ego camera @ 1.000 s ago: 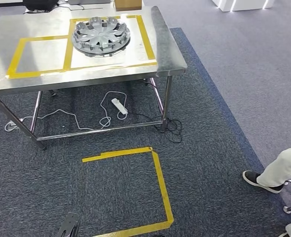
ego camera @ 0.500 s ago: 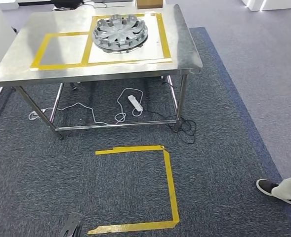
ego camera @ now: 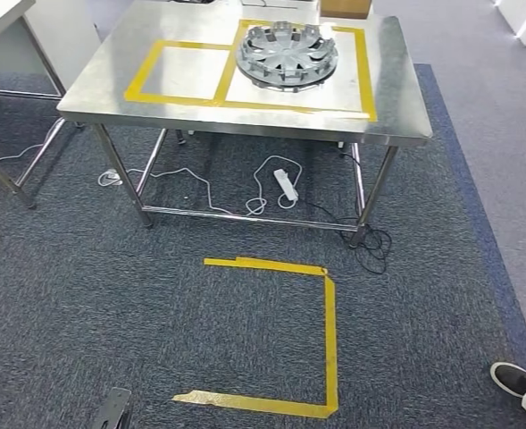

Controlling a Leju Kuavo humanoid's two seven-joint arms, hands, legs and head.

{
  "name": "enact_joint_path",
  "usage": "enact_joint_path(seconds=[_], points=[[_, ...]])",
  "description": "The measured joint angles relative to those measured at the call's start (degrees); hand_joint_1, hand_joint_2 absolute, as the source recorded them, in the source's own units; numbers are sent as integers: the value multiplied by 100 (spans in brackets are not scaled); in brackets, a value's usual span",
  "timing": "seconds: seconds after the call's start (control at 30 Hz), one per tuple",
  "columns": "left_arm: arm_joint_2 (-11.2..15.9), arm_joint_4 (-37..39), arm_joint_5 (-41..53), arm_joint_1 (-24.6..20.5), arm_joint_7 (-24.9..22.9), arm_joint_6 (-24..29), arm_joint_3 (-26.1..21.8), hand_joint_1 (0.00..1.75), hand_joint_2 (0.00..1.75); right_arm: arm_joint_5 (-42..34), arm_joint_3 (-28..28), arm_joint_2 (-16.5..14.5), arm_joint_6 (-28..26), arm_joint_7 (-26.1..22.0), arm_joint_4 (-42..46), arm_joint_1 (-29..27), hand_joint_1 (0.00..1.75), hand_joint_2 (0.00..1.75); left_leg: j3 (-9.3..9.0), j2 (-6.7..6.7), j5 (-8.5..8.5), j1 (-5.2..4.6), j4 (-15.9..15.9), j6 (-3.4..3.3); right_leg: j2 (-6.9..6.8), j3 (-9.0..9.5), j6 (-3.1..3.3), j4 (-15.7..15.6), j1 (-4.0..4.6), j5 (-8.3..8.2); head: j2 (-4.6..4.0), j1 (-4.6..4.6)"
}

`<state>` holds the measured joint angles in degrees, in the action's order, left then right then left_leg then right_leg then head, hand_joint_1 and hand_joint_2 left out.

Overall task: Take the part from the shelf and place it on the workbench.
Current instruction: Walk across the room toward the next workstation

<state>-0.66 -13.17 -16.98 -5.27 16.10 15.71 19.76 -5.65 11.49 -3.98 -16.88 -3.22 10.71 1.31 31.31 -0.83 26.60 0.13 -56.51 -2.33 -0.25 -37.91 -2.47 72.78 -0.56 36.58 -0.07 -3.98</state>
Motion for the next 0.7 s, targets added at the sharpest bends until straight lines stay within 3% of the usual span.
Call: enact_joint_path(seconds=[0.03,0.07,0.13,0.17,0.23,0.3,0.37,0.43,0.5,0.53,0.57,0.6,0.67,0.7], points=[[2,2,-36,58,38,6,-9,0,0,35,53,0,7,10,0,-14,0,0,9,-79,-9,-1,-5,6,11,7,2,20,-2,-57,0,-1],[2,4,-72,111,66,8,-18,0,0,70,105,0,12,15,0,-25,0,0,11,-160,-16,1,-10,15,32,128,11,-204,-6,-219,0,-1],[-2,11,-155,186,122,11,-53,0,0,152,202,0,14,15,-1,-33,0,0,20,-317,-24,-2,-26,44,234,538,45,-1009,-23,-598,0,-2],[-3,15,-194,207,158,13,-77,0,0,200,255,0,14,15,-2,-31,0,0,40,-392,-30,-5,-41,71,351,710,64,-1353,-35,-695,0,0],[-3,31,-261,260,230,16,-126,0,0,312,367,0,24,19,-4,-14,0,0,100,-519,-61,-2,-57,150,469,855,100,-1627,-41,-705,0,5],[3,63,-320,351,284,19,-174,0,0,417,482,0,42,31,-3,14,0,0,150,-591,-81,17,-72,225,351,872,156,-1651,-42,-723,0,6],[3,95,-372,431,318,18,-226,0,0,495,586,0,50,38,-1,39,0,0,256,-392,79,14,-296,284,210,880,226,-1682,-53,-751,0,46],[-9,111,-408,454,334,18,-261,0,0,548,672,0,50,38,0,54,0,0,540,-95,455,16,-948,332,37,883,272,-1693,-42,-752,0,97],[-14,119,-439,460,342,21,-290,0,0,589,744,0,51,47,1,72,0,0,821,15,726,31,-1620,365,-161,880,292,-1688,-20,-740,0,107],[-15,122,-457,472,346,25,-306,0,0,608,777,0,52,53,1,89,0,0,843,37,716,36,-1715,370,-249,881,295,-1686,-12,-735,0,108],[-15,125,-469,486,350,31,-324,0,0,624,808,0,54,60,2,111,0,0,747,59,597,38,-1570,366,-326,886,295,-1685,-6,-730,0,109],[-14,126,-477,497,352,36,-340,0,0,637,837,-1,55,66,5,137,0,0,552,115,407,35,-1223,348,-395,896,289,-1683,0,-724,0,109],[-14,128,-483,491,356,44,-368,0,0,649,885,-2,59,72,12,180,0,0,137,378,134,-6,-435,274,-523,912,255,-1676,26,-702,0,111],[-14,128,-484,482,359,46,-379,0,0,653,902,-2,61,73,15,196,0,0,20,482,79,-32,-190,233,-589,920,232,-1670,43,-688,0,109]])
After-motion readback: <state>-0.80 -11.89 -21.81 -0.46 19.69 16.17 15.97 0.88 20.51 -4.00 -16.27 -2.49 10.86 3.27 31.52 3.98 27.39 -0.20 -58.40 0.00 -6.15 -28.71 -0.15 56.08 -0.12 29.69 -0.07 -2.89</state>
